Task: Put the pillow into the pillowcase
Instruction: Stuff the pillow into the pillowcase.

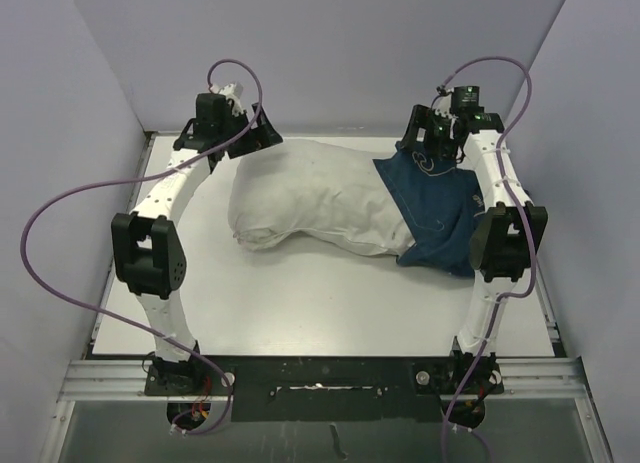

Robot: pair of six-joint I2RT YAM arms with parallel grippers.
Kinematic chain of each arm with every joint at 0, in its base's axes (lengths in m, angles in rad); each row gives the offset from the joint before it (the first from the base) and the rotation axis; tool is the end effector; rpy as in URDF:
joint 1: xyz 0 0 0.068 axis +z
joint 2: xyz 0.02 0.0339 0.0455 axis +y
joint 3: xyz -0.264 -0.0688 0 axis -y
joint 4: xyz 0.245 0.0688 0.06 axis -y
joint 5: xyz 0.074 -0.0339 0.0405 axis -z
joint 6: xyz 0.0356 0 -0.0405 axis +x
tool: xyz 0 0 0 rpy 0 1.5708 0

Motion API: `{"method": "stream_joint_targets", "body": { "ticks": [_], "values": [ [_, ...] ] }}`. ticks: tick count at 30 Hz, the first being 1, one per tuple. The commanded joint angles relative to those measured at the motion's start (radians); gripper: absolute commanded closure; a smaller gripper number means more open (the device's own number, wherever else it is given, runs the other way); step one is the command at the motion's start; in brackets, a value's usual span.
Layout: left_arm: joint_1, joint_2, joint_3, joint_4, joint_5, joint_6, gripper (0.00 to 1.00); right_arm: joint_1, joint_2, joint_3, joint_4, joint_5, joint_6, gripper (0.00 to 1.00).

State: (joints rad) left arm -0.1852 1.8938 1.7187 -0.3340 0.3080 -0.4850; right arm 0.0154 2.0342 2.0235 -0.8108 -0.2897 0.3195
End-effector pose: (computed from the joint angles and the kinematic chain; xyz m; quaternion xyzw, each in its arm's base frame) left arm 0.4401 -0.0934 0.3276 -0.0505 0.8542 -0.2894 0.4289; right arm 0.4571 0.0172 0.3279 0.0873 0.9183 0.1928 0.3347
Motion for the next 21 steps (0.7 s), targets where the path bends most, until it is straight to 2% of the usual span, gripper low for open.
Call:
{"method": "stream_joint_targets", "body": {
  "ticks": [1, 3, 4, 6, 7, 9, 12, 16, 19, 21],
  "values": [
    [-0.025, 0.094, 0.074, -0.096, 0.078, 0.012, 0.12, 0.013, 0.004, 0.053, 0.043, -0.036, 0.002, 0.19],
    [-0.038, 0.121, 0.063, -0.092, 0.161, 0.01, 0.14, 0.021, -0.02, 0.05, 0.063, -0.123, -0.052, 0.35],
    [-0.046, 0.134, 0.054, -0.085, 0.21, 0.005, 0.16, 0.027, -0.033, 0.054, 0.073, -0.162, -0.072, 0.47],
    [-0.065, 0.161, 0.038, -0.066, 0.288, -0.002, 0.24, 0.046, -0.048, 0.091, 0.07, -0.235, -0.122, 0.87],
    [-0.071, 0.178, 0.037, -0.069, 0.317, 0.001, 0.29, 0.054, -0.05, 0.115, 0.062, -0.28, -0.145, 0.99],
    [-0.077, 0.199, 0.027, -0.066, 0.373, -0.001, 0.44, 0.065, -0.054, 0.144, 0.059, -0.396, -0.195, 1.0],
    [-0.077, 0.205, -0.002, -0.02, 0.438, -0.02, 0.61, 0.087, -0.061, 0.17, 0.068, -0.534, -0.222, 1.0],
    [-0.081, 0.191, -0.059, 0.143, 0.524, -0.102, 0.83, 0.185, -0.062, 0.155, 0.135, -0.708, -0.178, 1.0],
    [-0.1, 0.179, -0.1, 0.286, 0.573, -0.176, 0.92, 0.353, -0.03, 0.146, 0.184, -0.798, -0.137, 1.0],
    [-0.113, 0.163, -0.135, 0.363, 0.577, -0.227, 0.94, 0.449, -0.006, 0.126, 0.211, -0.834, -0.115, 1.0]
  ]
}}
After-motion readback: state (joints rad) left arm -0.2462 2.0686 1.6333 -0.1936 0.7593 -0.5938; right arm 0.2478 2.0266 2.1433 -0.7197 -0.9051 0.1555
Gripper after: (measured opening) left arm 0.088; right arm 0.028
